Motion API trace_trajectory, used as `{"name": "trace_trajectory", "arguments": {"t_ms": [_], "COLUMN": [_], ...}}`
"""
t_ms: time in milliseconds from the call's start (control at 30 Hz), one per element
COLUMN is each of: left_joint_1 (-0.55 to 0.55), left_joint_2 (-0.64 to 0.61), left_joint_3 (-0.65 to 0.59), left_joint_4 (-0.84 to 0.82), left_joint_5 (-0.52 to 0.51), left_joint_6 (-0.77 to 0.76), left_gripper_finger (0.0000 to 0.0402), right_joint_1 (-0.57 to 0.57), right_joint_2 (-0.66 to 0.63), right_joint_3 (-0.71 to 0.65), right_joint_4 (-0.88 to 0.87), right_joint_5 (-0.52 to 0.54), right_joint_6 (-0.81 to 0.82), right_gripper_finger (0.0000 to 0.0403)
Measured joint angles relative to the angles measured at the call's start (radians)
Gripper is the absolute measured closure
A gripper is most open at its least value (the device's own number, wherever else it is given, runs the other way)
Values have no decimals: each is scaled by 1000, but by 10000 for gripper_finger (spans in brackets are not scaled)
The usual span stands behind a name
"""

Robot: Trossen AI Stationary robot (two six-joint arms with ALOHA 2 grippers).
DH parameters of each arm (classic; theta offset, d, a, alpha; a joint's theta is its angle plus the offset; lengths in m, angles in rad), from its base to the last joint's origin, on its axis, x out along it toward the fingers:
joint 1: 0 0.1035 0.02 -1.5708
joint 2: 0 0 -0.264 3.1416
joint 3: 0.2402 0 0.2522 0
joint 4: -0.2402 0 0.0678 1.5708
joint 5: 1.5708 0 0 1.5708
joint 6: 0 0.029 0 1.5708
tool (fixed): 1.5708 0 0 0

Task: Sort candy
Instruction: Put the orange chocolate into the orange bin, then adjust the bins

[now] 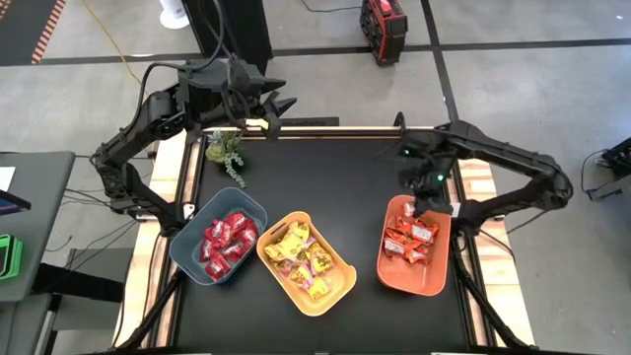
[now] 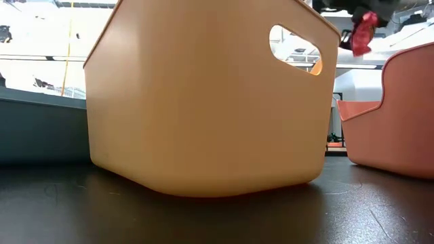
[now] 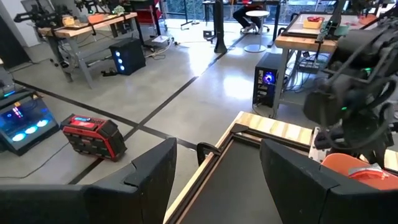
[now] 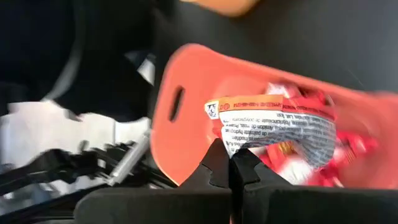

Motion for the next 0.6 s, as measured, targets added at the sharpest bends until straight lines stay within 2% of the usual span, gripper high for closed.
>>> {"name": "trace_trajectory", "arguments": {"t_ms": [200,300,400,500,600], "left_joint_1": [0,0,5,28,59], "left_joint_2": [0,0,0,0,0], "left_joint_3": [0,0,0,1,1], "left_joint_4": [0,-7,-27,-75,-217], "left_joint_5": [-1,-1,-1,0,3], "left_joint_6": [39,39,19,-71,-173], "left_gripper_finger": [176,176,176,176,170], "right_joint_1": [112,167,203,225,240], "right_joint_2": [-22,-18,-14,-14,-14], "right_joint_3": [0,0,0,0,0], "right_joint_4": [-1,-1,-1,-1,-1], "right_joint_5": [56,155,200,241,287], "right_joint_6": [210,330,394,426,432], "right_gripper_finger": [396,374,327,262,191]}}
